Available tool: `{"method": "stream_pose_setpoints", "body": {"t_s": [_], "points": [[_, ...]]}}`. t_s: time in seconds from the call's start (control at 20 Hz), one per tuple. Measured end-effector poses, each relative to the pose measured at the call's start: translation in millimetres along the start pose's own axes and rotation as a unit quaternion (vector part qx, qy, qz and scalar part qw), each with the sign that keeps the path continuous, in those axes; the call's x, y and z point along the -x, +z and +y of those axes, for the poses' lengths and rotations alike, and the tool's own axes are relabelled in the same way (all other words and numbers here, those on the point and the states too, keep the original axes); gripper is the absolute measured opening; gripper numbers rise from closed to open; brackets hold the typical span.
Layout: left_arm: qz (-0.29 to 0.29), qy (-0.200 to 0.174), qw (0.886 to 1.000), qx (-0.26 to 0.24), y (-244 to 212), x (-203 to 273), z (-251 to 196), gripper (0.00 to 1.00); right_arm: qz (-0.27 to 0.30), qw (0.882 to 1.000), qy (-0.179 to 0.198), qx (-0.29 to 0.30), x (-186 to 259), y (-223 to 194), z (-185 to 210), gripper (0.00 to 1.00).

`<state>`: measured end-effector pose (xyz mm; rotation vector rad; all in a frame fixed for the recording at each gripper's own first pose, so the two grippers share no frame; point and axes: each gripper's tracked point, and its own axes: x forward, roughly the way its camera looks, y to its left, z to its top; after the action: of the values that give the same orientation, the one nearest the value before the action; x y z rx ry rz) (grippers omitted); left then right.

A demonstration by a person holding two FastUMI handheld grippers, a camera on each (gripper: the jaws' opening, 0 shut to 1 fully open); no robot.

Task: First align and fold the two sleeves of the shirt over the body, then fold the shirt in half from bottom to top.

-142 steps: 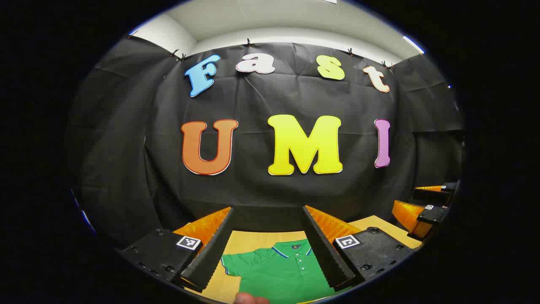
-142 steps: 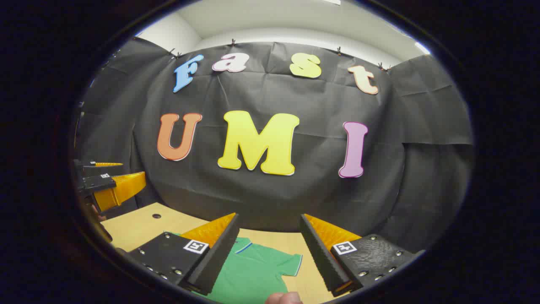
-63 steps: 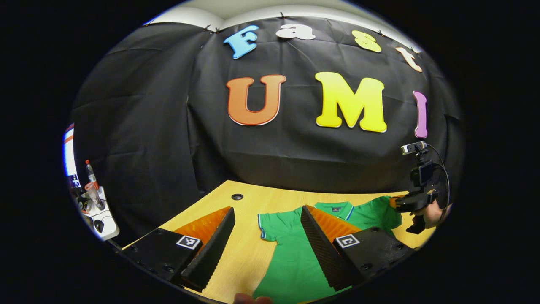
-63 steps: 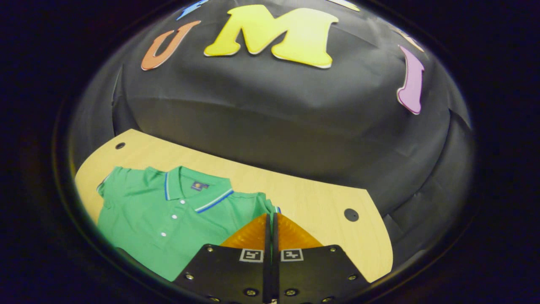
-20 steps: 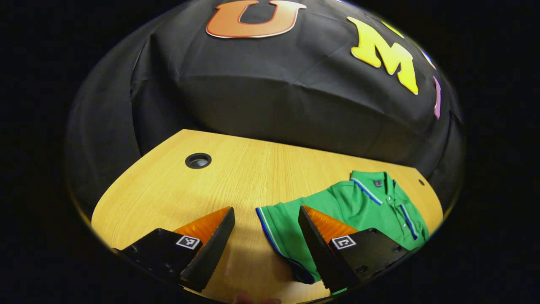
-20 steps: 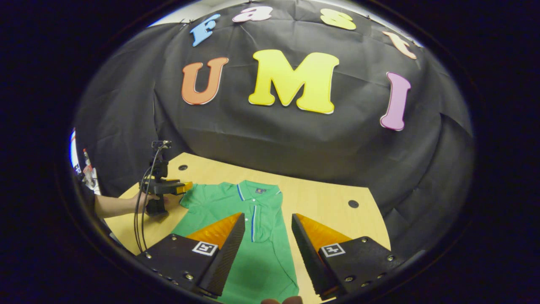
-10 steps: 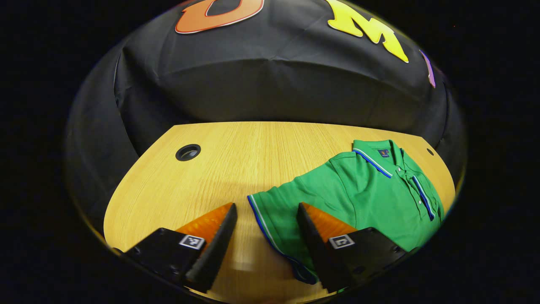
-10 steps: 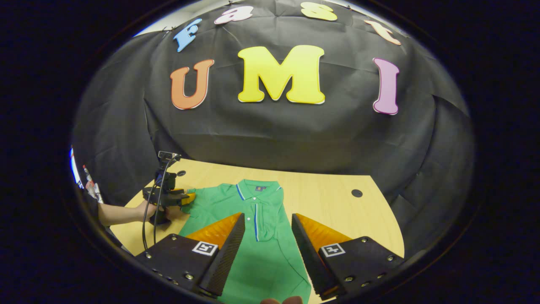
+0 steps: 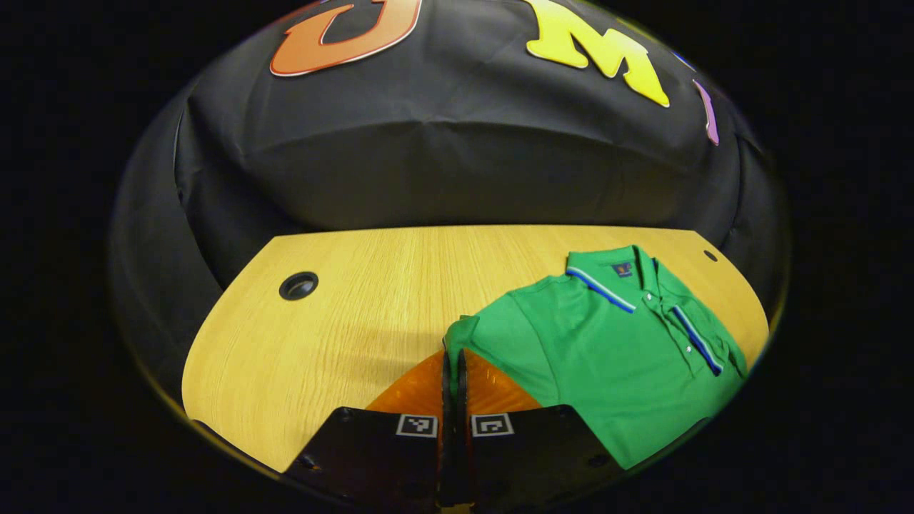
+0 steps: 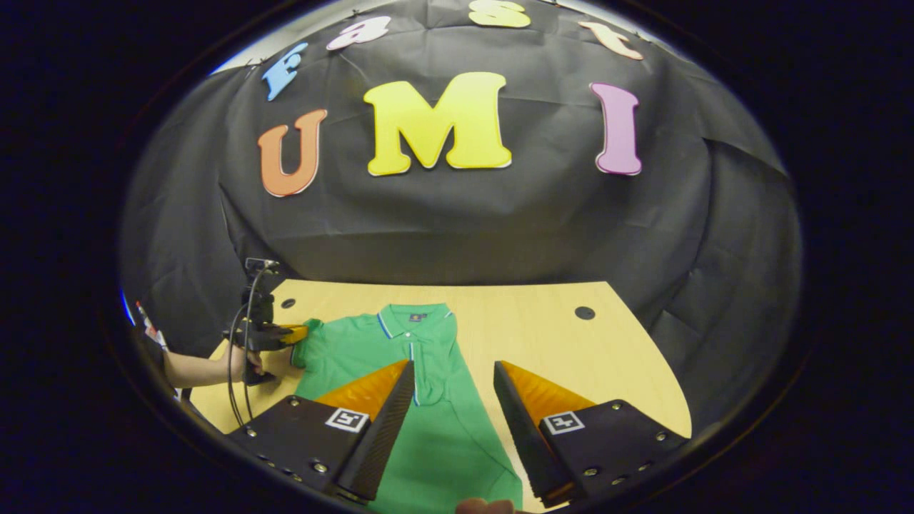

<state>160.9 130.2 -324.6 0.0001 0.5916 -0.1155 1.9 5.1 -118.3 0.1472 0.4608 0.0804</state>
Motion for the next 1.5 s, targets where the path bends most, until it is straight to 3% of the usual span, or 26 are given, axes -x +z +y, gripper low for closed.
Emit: {"method": "stream_pose_setpoints", "body": {"t_s": [0.45,0.8,0.9,1.0,1.15,1.5], "points": [[-0.044,-0.009,0.998,-0.038,73,44,-62,0.04,-0.013,1.000,-0.007,-0.019,21,2,-22,0.74],[-0.025,-0.037,0.998,-0.041,61,51,-151,0.04,-0.030,0.999,-0.026,-0.026,53,-1,-53,0.75],[-0.017,-0.064,0.997,-0.040,50,52,-180,0.07,-0.023,0.999,-0.025,-0.034,54,-7,-58,0.74],[-0.022,-0.088,0.995,-0.035,45,57,-202,0.19,-0.015,0.999,-0.029,-0.035,55,-14,-65,0.74],[-0.034,-0.083,0.995,-0.050,41,77,-208,0.98,-0.008,0.999,-0.021,-0.035,52,-21,-62,0.74],[-0.035,-0.046,0.998,-0.015,25,134,-178,0.98,0.010,0.999,0.044,0.022,43,-32,-30,0.74]]}}
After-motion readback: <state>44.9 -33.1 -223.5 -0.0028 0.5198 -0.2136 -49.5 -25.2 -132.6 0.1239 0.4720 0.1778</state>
